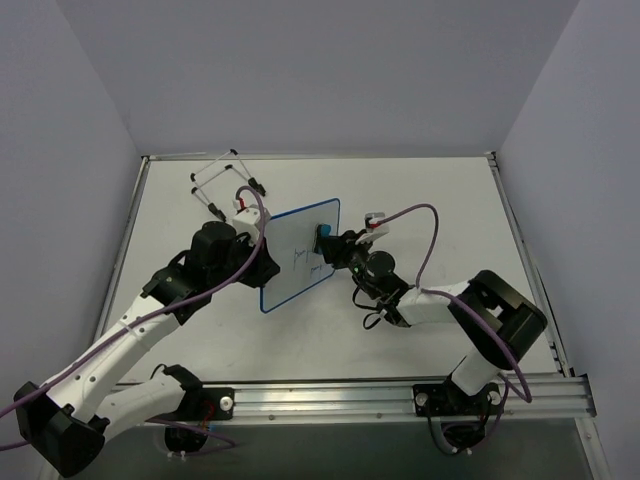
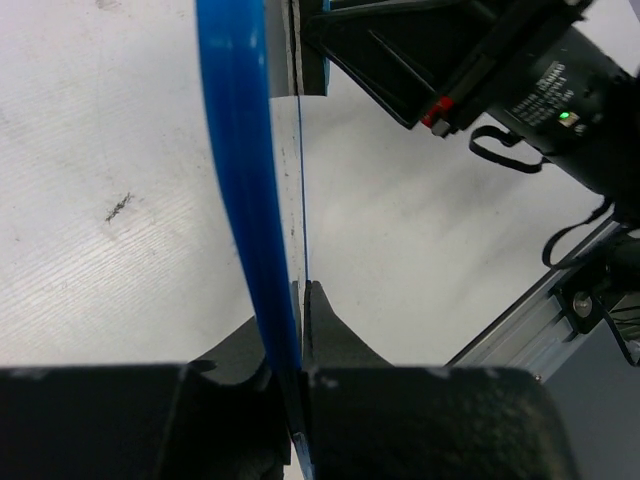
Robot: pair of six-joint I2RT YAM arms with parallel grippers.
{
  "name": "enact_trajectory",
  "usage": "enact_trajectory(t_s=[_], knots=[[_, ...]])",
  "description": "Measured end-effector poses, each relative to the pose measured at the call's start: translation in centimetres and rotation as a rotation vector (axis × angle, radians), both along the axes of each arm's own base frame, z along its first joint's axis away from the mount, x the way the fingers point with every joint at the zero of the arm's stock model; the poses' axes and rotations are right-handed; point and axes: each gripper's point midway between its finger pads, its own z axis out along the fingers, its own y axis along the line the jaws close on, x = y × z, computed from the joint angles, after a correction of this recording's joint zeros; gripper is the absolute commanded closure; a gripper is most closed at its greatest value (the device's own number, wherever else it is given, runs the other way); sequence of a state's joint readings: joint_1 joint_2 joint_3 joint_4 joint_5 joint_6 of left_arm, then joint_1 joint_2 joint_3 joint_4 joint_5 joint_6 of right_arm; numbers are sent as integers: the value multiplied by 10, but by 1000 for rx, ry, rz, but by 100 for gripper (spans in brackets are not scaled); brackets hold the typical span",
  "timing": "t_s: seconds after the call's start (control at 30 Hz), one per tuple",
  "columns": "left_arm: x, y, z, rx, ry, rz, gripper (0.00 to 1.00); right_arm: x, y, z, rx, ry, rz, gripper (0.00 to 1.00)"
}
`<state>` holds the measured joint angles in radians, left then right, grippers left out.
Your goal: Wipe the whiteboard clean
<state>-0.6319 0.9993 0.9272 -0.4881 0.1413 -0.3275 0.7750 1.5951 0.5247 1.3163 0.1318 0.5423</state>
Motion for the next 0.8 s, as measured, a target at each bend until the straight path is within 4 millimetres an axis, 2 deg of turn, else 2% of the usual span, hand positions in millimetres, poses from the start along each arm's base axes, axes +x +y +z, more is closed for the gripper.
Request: enact_trajectory(t_s=[0.07,0.13,0.27,0.47,0.53,0.63,0.8], knots=[[1,-2,0,-3,0,-6,98,11,-16,-22,-20,41,-31,98],[1,-3,0,-6,0,-7,98,17,-24,-34,-28,66,-44,98],[4,-4,-1,-7,-2,-10,98,23,-31,-42,-21,77,-50,99],[7,-6,-3,-6,3,-34,98,19,-35,-51,-34,90,-57,99],[9,-5,-3,-10,11,-29,98,15,-30,-52,-43,88,-61,99],[13,-1,-4,-9,13,-14,98,-1,-10,-47,-74,68,-32,99],[20,6,-6,14,-3,0,98,-34,37,-15,-86,-11,60,99]])
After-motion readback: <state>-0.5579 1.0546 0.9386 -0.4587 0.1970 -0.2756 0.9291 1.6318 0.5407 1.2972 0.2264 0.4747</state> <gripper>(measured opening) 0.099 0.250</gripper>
